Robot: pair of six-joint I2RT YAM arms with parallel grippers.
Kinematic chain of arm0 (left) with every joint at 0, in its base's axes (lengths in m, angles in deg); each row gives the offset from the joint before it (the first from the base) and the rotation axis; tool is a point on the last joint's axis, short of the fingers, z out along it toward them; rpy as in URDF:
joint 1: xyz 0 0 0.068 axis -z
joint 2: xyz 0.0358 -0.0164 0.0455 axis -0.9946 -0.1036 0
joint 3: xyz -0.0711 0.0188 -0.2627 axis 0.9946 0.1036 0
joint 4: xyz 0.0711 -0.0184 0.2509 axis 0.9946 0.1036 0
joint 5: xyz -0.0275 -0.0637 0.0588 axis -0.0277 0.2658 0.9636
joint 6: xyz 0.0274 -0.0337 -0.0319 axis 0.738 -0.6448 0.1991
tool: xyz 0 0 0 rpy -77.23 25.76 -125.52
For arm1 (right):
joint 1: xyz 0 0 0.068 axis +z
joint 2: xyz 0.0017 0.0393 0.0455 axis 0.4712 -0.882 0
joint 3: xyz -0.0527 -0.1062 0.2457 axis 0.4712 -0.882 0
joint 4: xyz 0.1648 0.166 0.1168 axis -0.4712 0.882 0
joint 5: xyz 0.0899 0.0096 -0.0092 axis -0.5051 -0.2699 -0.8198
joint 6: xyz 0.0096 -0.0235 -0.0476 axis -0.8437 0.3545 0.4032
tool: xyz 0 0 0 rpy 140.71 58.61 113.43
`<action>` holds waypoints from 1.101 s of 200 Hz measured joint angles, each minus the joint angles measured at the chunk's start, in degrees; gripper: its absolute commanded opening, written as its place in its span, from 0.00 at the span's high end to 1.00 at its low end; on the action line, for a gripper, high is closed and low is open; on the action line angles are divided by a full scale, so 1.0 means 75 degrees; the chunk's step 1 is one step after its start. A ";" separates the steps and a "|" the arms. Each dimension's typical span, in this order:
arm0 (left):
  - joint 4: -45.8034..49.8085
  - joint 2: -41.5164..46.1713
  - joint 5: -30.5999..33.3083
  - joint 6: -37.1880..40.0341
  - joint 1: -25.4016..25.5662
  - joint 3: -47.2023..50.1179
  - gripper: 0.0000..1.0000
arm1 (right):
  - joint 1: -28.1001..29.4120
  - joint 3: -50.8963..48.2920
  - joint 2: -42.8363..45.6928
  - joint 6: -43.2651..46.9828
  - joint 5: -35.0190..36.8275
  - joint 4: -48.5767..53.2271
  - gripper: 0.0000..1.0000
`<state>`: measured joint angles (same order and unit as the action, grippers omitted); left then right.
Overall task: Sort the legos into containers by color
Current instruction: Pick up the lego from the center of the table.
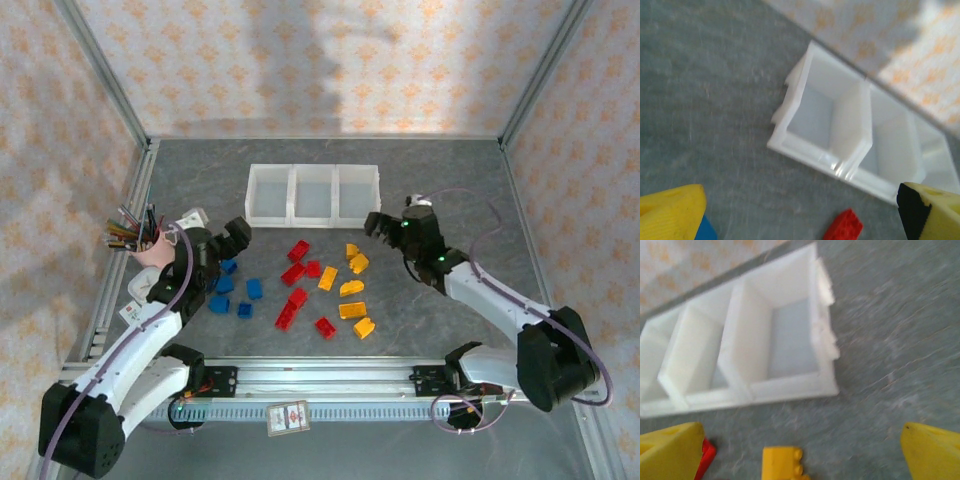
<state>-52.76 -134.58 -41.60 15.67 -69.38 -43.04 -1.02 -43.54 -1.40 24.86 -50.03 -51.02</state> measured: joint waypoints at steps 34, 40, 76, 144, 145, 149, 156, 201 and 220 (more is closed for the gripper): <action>0.0988 -0.0755 -0.0213 0.0009 0.0629 -0.0597 0.05 | 0.0997 0.0169 -0.0522 -0.0009 0.0032 0.0335 0.00; 0.1090 -0.0906 -0.0236 0.0038 0.0787 -0.0714 0.05 | 0.1154 0.0204 -0.0635 -0.0012 0.0029 0.0364 0.00; 0.1207 -0.1967 -0.0428 0.0338 0.1463 -0.1271 0.10 | 0.1804 0.0224 -0.0938 -0.0125 -0.0119 0.0385 0.00; 0.1335 -0.4750 -0.0720 0.1396 0.2049 -0.2838 0.21 | 0.1868 0.0210 -0.0935 -0.0248 -0.0297 0.0300 0.00; 0.1343 -0.4779 -0.0720 0.1411 0.2049 -0.2859 0.21 | 0.1868 0.0210 -0.0935 -0.0254 -0.0294 0.0300 0.00; 0.1378 -0.4908 -0.0723 0.1454 0.2060 -0.2940 0.21 | 0.1868 0.0210 -0.0921 -0.0265 -0.0277 0.0303 0.00; 0.1437 -0.5141 -0.0717 0.1542 0.2087 -0.3095 0.21 | 0.1868 0.0207 -0.0903 -0.0268 -0.0242 0.0303 0.00; 0.1687 -0.6219 -0.0752 0.2028 0.2305 -0.3826 0.23 | 0.1868 0.0137 -0.0749 -0.0297 -0.0038 0.0309 0.00; 0.1775 -0.6580 -0.0755 0.2203 0.2398 -0.4045 0.25 | 0.1868 0.0137 -0.0749 -0.0303 0.0070 0.0309 0.00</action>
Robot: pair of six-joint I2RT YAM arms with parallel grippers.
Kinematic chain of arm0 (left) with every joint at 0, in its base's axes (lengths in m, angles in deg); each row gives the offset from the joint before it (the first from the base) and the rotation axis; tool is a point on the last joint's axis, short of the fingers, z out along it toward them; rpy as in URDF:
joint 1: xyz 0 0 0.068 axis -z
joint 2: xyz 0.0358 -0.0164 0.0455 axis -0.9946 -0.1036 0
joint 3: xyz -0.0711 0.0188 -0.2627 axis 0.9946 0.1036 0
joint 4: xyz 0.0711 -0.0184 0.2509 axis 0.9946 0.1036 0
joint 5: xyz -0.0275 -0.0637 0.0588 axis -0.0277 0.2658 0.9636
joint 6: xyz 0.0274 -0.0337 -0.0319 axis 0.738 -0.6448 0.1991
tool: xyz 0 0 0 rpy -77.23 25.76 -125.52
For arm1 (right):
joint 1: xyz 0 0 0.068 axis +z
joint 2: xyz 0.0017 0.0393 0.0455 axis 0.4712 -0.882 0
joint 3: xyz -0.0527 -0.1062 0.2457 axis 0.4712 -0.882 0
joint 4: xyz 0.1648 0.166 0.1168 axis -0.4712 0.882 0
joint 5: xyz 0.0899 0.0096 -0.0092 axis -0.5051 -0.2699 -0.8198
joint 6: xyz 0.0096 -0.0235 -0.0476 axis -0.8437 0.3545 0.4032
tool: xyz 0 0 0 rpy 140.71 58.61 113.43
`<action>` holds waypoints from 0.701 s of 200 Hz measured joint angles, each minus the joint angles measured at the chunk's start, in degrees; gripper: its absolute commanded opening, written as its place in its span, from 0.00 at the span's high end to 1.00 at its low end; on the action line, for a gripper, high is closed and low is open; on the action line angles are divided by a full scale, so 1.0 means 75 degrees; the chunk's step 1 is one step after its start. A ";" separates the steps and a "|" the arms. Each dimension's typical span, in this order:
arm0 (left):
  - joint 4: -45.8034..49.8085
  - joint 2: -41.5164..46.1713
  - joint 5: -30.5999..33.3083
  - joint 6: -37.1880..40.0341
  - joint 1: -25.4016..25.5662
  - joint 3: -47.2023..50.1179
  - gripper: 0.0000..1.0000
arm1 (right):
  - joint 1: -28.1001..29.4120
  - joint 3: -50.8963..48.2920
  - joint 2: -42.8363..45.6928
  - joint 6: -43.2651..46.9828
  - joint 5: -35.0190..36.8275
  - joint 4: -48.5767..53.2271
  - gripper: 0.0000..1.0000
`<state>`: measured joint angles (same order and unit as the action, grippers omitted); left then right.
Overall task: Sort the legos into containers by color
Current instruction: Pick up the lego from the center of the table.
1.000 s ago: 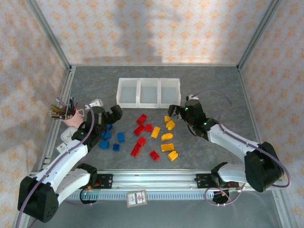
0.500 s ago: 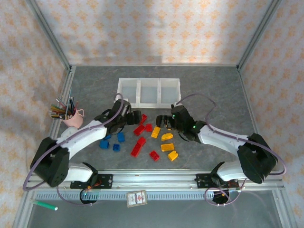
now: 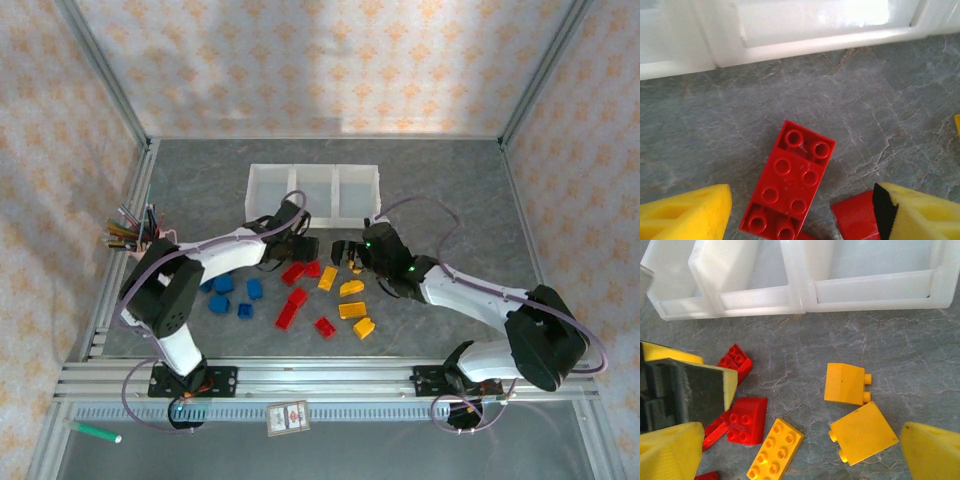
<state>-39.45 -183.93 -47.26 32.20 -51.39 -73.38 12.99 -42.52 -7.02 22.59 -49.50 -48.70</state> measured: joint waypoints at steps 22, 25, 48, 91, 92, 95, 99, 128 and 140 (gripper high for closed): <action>0.0067 -0.0318 0.0009 0.0108 0.0044 -0.0175 0.31 | 0.0000 -0.0020 0.0000 -0.0023 0.0035 0.0003 0.00; 0.0076 -0.0353 0.0009 0.0114 0.0044 -0.0195 0.32 | -0.0003 -0.0023 0.0000 -0.0023 0.0035 0.0003 0.00; 0.0085 -0.0516 0.0052 0.0219 0.0047 -0.0242 0.38 | -0.0006 -0.0035 0.0000 -0.0026 0.0052 0.0012 0.00; 0.0085 -0.0688 0.0265 0.0277 0.0047 -0.0248 0.52 | -0.0009 -0.0038 0.0000 -0.0026 0.0052 0.0015 0.00; 0.0085 -0.0691 0.0268 0.0277 0.0047 -0.0248 0.52 | -0.0009 -0.0038 0.0000 -0.0026 0.0052 0.0015 0.00; 0.0085 -0.0694 0.0274 0.0297 0.0047 -0.0254 0.53 | -0.0009 -0.0038 0.0000 -0.0026 0.0052 0.0015 0.00; 0.0085 -0.0708 0.0306 0.0289 0.0047 -0.0256 0.55 | -0.0015 -0.0038 0.0000 -0.0026 0.0052 0.0015 0.00; 0.0085 -0.0729 0.0440 0.0376 0.0047 -0.0256 0.66 | -0.0047 -0.0038 0.0000 -0.0026 0.0052 0.0015 0.00; 0.0085 -0.0726 0.0446 0.0385 0.0047 -0.0256 0.68 | -0.0052 -0.0038 0.0000 -0.0023 0.0052 0.0020 0.00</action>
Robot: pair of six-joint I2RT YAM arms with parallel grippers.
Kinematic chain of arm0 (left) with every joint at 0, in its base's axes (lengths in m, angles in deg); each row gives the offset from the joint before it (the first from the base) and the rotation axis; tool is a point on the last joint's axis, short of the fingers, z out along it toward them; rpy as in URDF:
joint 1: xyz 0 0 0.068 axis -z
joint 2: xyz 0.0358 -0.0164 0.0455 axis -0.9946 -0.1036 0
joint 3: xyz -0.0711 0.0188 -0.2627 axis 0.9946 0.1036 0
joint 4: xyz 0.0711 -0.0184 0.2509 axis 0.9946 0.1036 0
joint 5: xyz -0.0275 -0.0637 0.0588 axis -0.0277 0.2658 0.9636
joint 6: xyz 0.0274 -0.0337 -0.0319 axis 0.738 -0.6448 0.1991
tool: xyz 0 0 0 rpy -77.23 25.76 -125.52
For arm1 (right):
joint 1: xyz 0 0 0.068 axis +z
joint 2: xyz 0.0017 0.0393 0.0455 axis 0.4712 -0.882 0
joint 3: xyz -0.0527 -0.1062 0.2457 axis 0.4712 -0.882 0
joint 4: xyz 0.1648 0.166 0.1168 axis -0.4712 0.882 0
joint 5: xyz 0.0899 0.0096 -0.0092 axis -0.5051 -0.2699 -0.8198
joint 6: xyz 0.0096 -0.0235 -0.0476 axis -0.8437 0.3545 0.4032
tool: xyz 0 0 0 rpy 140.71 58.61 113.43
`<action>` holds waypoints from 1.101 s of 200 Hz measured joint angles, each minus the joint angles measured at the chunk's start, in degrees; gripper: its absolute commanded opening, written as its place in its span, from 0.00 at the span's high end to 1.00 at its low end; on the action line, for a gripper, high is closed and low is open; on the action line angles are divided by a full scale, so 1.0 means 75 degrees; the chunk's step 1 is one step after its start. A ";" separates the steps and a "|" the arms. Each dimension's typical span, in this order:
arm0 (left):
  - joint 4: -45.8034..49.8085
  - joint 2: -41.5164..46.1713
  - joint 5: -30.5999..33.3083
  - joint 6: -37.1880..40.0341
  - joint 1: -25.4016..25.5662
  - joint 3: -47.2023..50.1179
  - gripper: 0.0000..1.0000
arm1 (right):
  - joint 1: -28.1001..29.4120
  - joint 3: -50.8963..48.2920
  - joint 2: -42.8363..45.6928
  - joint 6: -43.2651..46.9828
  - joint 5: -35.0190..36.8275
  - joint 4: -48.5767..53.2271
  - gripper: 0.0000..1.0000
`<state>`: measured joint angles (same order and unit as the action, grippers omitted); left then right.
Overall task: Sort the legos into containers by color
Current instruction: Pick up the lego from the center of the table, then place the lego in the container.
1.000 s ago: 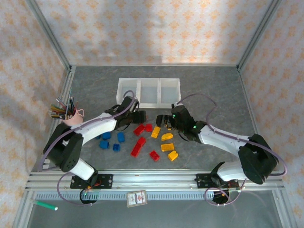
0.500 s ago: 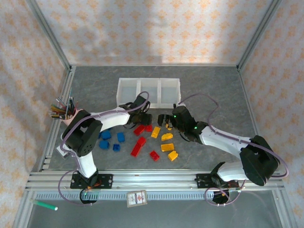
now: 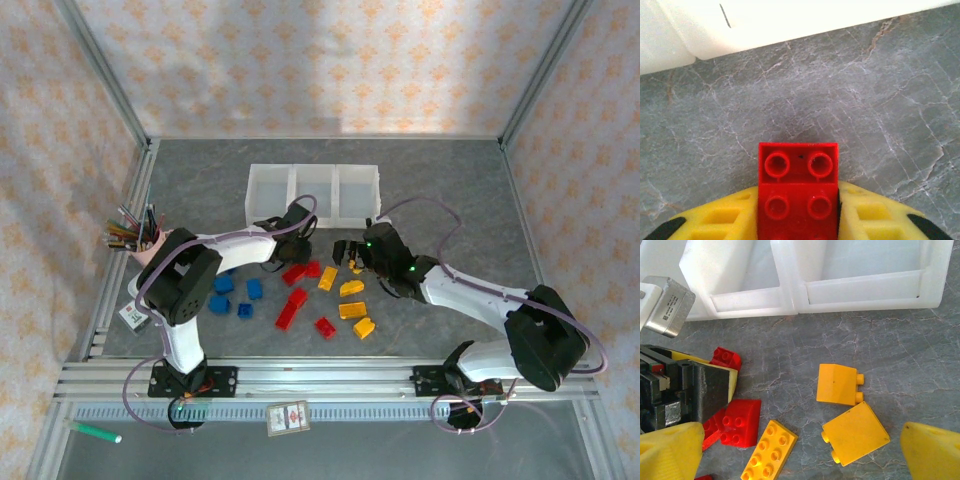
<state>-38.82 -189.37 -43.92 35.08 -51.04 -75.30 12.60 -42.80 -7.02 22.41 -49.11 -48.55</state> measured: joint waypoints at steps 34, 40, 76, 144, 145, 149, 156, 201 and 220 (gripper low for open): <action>0.0032 0.0408 0.0029 -0.0032 0.0000 0.0020 0.72 | 0.0000 0.0006 0.0000 0.0006 -0.0003 0.0026 0.00; 0.0026 0.0583 0.0035 -0.0064 0.0000 0.0052 0.72 | 0.0000 0.0012 0.0006 0.0009 -0.0006 0.0041 0.00; 0.0009 0.1988 0.0233 -0.0405 0.0000 0.0455 0.75 | 0.0000 0.0216 0.0020 0.0035 -0.0122 0.0099 0.00; 0.0041 0.2565 0.1177 -0.1072 -0.0714 -0.0163 0.80 | 0.0000 0.0903 -0.0557 0.0029 -0.0402 -0.0364 0.00; 0.0038 0.2559 0.1186 -0.1075 -0.0731 -0.0178 0.80 | 0.0000 0.0912 -0.0574 0.0029 -0.0402 -0.0373 0.00; 0.0029 0.2509 0.1201 -0.1128 -0.0851 -0.0259 0.80 | 0.0000 0.0968 -0.0650 0.0029 -0.0408 -0.0393 0.00; -0.0026 0.2404 0.1236 -0.1192 -0.1052 -0.0423 0.81 | 0.0000 0.1075 -0.0793 0.0032 -0.0411 -0.0437 0.00; -0.0367 0.1169 0.1419 -0.1326 -0.1824 -0.1454 0.81 | -0.0003 0.1588 -0.1504 0.0038 -0.0399 -0.0676 0.00; -0.0402 0.0391 0.1416 -0.1320 -0.1918 -0.2060 0.81 | -0.0006 0.1746 -0.1679 0.0085 -0.0391 -0.0726 0.00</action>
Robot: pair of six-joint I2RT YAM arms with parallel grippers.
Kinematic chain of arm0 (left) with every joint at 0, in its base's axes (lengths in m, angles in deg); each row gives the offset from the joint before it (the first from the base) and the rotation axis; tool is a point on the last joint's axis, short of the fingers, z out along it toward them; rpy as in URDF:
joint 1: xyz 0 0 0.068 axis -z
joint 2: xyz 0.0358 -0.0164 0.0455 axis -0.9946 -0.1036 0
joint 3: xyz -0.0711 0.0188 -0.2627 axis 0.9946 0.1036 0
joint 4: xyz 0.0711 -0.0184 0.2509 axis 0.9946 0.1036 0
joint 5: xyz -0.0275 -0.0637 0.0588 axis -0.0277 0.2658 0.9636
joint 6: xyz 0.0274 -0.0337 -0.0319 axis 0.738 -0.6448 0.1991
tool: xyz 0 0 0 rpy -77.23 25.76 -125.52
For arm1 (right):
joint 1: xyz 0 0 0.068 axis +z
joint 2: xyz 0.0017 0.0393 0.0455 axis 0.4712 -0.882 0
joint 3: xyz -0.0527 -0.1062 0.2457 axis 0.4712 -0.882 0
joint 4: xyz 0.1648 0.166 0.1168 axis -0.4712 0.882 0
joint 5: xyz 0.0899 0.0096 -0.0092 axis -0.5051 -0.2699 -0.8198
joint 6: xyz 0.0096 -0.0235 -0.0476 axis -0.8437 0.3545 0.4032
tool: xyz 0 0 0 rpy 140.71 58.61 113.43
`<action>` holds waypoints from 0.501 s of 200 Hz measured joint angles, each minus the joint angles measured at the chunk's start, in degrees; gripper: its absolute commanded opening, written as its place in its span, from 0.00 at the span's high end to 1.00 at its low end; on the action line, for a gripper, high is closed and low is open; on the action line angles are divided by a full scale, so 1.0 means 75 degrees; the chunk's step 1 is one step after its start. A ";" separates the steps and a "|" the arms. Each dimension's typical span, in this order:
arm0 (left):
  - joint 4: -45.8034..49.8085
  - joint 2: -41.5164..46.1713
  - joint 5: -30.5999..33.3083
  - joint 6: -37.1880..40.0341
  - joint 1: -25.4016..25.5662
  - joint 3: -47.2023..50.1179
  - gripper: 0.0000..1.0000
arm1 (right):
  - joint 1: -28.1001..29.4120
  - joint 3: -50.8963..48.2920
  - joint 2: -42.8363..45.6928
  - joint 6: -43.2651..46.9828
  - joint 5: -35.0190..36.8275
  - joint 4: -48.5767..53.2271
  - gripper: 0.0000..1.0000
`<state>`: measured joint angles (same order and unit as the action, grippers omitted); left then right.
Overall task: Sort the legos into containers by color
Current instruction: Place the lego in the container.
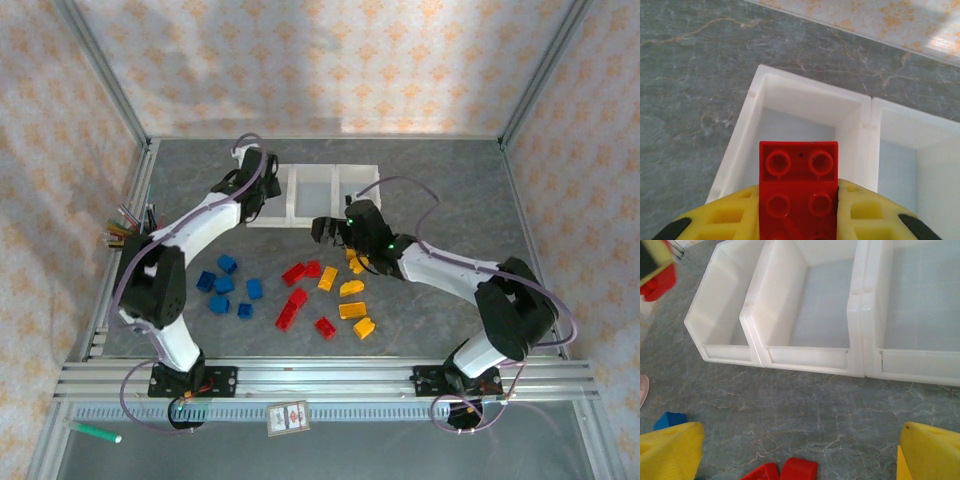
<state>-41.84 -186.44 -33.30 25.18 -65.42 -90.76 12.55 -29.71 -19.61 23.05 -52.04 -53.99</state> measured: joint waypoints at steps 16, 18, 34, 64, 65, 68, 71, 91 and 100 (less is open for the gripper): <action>-0.0009 -0.0589 0.0003 0.0012 -0.0044 -0.0428 0.80 | -0.0032 0.0073 -0.0070 0.0035 0.0017 -0.0003 0.00; -0.0006 -0.0656 0.0003 0.0020 -0.0044 -0.0478 0.79 | -0.0038 0.0082 -0.0073 0.0038 0.0017 -0.0003 0.00; -0.0003 -0.1137 0.0000 0.0058 -0.0087 -0.0778 0.71 | -0.0117 0.0096 -0.0096 0.0067 0.0017 -0.0032 0.00; 0.0099 -0.1574 -0.0076 0.0146 -0.0157 -0.1005 0.55 | -0.0251 0.0099 -0.0099 0.0102 0.0020 -0.0026 0.00; 0.0099 -0.1577 -0.0079 0.0131 -0.0160 -0.1005 0.55 | -0.0254 0.0099 -0.0099 0.0105 0.0020 -0.0026 0.00; 0.0117 -0.1580 -0.0090 0.0172 -0.0175 -0.1005 0.54 | -0.0262 0.0099 -0.0099 0.0125 0.0023 -0.0026 0.00; 0.0128 -0.1580 -0.0105 0.0160 -0.0187 -0.1005 0.53 | -0.0277 0.0099 -0.0099 0.0128 0.0023 -0.0020 0.00; 0.0152 -0.1513 -0.0221 0.0198 -0.0187 -0.1014 0.46 | -0.0297 0.0128 -0.0096 0.0219 0.0023 0.0012 0.00; 0.0152 -0.1445 -0.0283 0.0198 -0.0187 -0.0988 0.45 | -0.0300 0.0140 -0.0093 0.0277 0.0023 0.0050 0.00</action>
<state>-40.70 -197.28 -35.42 26.67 -66.82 -98.17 10.30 -28.66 -20.31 25.12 -51.86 -53.62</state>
